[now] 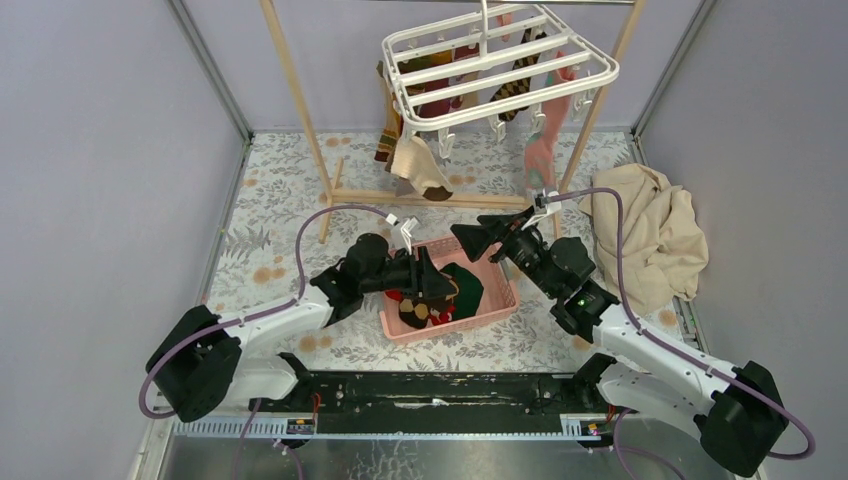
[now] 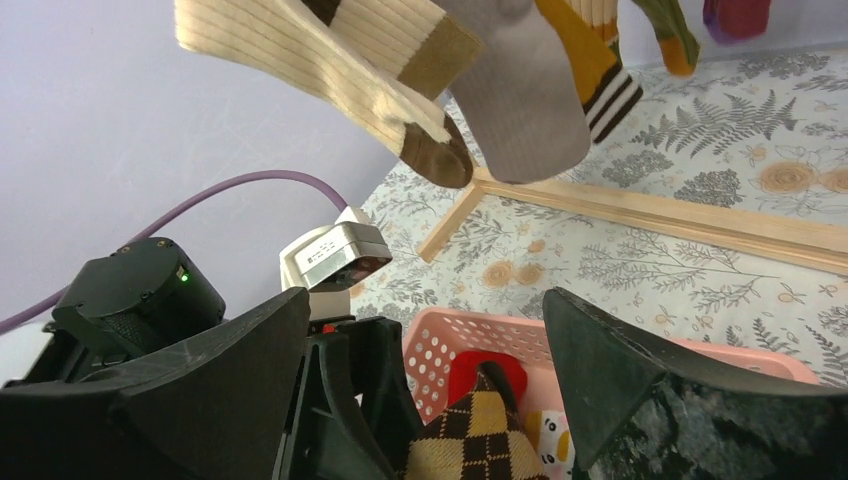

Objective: Remove the socks clipped to the hanger
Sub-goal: Place the sock in the bin.

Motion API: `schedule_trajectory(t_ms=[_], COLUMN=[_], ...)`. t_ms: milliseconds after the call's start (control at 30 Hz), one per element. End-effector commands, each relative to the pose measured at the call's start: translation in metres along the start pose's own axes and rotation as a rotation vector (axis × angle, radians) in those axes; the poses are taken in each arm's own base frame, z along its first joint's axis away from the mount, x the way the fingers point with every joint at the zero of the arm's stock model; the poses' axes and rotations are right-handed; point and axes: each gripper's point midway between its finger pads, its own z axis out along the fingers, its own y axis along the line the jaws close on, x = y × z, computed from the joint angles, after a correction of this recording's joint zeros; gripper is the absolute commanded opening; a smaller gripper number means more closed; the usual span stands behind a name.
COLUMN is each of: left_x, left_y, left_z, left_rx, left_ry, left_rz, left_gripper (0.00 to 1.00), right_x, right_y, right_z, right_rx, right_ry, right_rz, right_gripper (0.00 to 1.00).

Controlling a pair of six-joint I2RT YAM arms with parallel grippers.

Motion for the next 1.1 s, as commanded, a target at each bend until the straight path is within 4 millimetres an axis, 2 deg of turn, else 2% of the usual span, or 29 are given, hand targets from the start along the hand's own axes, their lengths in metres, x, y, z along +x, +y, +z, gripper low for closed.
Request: schedule_trajectory(t_ms=[0, 33, 100, 133, 167, 200, 467, 733, 1067], left_x=[-0.005, -0.004, -0.002, -0.001, -0.001, -0.001, -0.008, -0.018, -0.029], left_y=[-0.003, -0.003, -0.005, -0.006, -0.007, -0.009, -0.029, -0.05, -0.064], left_z=[0.005, 0.005, 0.003, 0.003, 0.001, 0.0, -0.017, -0.036, -0.061], left_rx=[0.008, 0.003, 0.0, -0.002, -0.006, -0.009, -0.028, -0.011, -0.004], left_ry=[-0.041, -0.037, -0.029, -0.028, -0.031, -0.031, -0.069, -0.118, -0.194], left_rz=[0.062, 0.068, 0.077, 0.081, 0.083, 0.088, 0.124, 0.16, 0.194], left_gripper=[0.59, 0.67, 0.71, 0.77, 0.9, 0.98, 0.99, 0.99, 0.99], right_x=[-0.01, -0.009, -0.009, -0.01, -0.011, -0.012, -0.032, -0.042, -0.066], right_y=[-0.005, -0.006, -0.007, -0.008, -0.008, -0.008, 0.006, 0.029, 0.051], right_z=[-0.005, -0.006, -0.007, -0.007, -0.007, -0.007, 0.004, 0.025, 0.056], right_rx=[0.026, 0.032, 0.037, 0.04, 0.043, 0.042, 0.001, -0.097, -0.167], right_ry=[-0.033, -0.032, -0.031, -0.034, -0.035, -0.037, -0.068, -0.076, -0.142], right_rz=[-0.04, -0.043, -0.05, -0.053, -0.058, -0.065, -0.149, -0.168, -0.199], right_gripper=[0.94, 0.94, 0.94, 0.95, 0.95, 0.95, 0.95, 0.93, 0.92])
